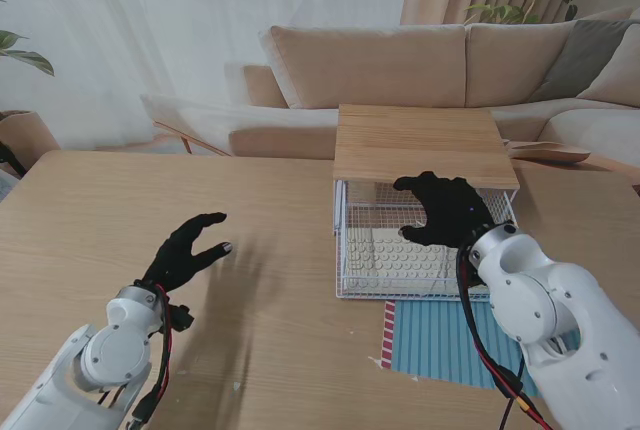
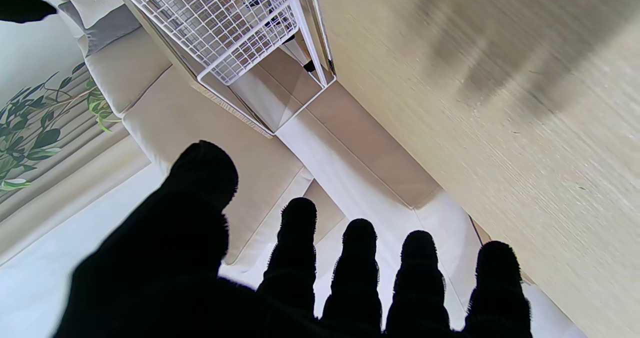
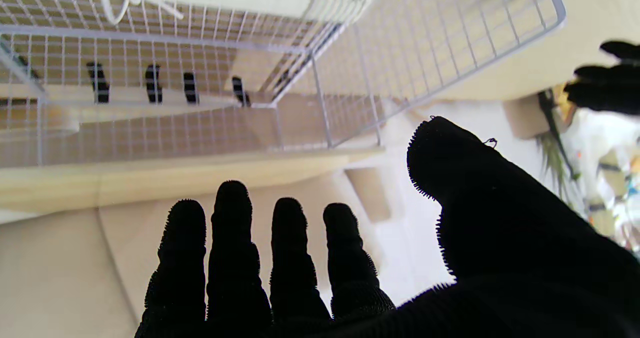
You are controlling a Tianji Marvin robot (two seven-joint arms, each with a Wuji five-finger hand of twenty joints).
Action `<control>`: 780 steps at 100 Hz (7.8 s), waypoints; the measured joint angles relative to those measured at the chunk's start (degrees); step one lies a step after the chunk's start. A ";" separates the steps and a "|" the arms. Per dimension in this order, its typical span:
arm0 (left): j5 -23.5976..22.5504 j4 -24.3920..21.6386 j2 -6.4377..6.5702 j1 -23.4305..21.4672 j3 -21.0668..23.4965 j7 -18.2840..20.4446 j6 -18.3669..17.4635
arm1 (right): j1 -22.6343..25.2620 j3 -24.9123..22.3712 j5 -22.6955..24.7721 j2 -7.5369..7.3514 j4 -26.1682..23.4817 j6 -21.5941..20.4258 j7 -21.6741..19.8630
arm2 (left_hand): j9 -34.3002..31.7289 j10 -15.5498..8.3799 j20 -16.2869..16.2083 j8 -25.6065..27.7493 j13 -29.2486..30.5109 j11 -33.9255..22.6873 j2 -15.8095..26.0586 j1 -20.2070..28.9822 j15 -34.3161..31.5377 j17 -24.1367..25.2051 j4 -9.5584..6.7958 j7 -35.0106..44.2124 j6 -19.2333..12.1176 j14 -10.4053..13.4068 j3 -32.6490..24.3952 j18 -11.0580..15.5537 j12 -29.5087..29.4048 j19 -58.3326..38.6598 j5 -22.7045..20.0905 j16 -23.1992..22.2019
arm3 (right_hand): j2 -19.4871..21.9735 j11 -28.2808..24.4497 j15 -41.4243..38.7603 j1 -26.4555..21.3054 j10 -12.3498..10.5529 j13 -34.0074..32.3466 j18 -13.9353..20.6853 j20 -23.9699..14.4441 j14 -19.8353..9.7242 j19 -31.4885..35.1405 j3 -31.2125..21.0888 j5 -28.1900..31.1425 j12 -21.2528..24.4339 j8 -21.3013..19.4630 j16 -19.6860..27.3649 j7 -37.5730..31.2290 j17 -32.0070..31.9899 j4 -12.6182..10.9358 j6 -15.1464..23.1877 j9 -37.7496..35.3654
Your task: Unroll the mouse pad and set up the keyboard and mouse from the tabletop organizer
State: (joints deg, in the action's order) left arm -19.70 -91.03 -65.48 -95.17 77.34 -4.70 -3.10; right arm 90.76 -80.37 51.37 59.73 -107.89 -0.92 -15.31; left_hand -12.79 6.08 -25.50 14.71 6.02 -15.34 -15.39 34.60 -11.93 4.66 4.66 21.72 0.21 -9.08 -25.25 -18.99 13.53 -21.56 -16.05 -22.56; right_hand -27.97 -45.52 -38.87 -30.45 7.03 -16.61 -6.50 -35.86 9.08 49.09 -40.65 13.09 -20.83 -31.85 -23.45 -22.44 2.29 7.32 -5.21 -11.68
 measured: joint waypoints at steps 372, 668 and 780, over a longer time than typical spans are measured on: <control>-20.97 8.48 0.16 22.30 -32.97 -6.94 -6.13 | -27.18 25.72 -11.50 0.72 37.39 9.60 0.98 | 4.33 0.02 1.13 1.54 -2.02 11.20 -20.45 -7.96 6.69 0.08 0.73 4.18 -0.77 0.72 -11.52 0.20 6.12 -0.72 5.35 -2.91 | 8.93 4.08 8.33 3.59 0.38 1.41 2.13 0.01 -3.08 -14.25 10.09 1.46 1.86 0.68 3.22 3.36 -0.74 -0.02 -1.41 0.22; -18.47 13.89 -2.25 28.90 -40.11 -6.75 0.90 | -29.94 24.19 -12.39 -0.98 32.33 9.12 -10.01 | 4.01 -5.85 4.99 7.71 -1.85 -2.59 -15.62 -1.94 -3.19 -0.76 0.73 16.31 -0.79 1.48 -18.73 4.41 6.39 -16.13 1.52 -4.88 | 7.18 -9.56 -15.92 2.21 4.41 -14.82 -3.75 -7.22 1.86 19.12 6.04 28.79 -20.26 0.89 -11.54 -3.46 11.58 -0.03 -1.88 -23.57; -18.75 14.16 -2.37 29.27 -40.23 -6.33 0.93 | -29.48 19.01 -18.11 -3.69 29.31 -1.04 -23.94 | 3.92 -5.85 5.03 7.72 -1.85 -2.61 -15.62 -2.00 -3.20 -0.76 0.74 15.47 -0.55 1.48 -18.12 4.41 6.47 -16.13 3.10 -4.88 | 2.05 -2.79 -3.15 1.37 3.23 -18.98 -4.71 -4.47 3.45 9.17 2.02 15.14 -7.68 -1.40 -4.05 2.67 15.50 -0.03 -1.52 -19.41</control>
State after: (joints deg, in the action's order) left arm -38.45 -76.87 -67.85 -65.90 37.11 -11.03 -2.17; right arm 61.28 -61.36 33.26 56.03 -78.58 -1.96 -39.26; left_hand -8.86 0.24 -20.47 22.43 4.17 -17.95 -31.01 32.60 -15.13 3.89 5.41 37.19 -0.34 -7.60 -43.36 -14.58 19.99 -37.70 -12.96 -27.45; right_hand -25.92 -48.30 -42.02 -29.08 10.25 -35.58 -11.21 -40.34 12.53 58.26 -38.63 28.23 -28.51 -33.24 -27.50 -19.78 17.79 7.29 -6.73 -31.09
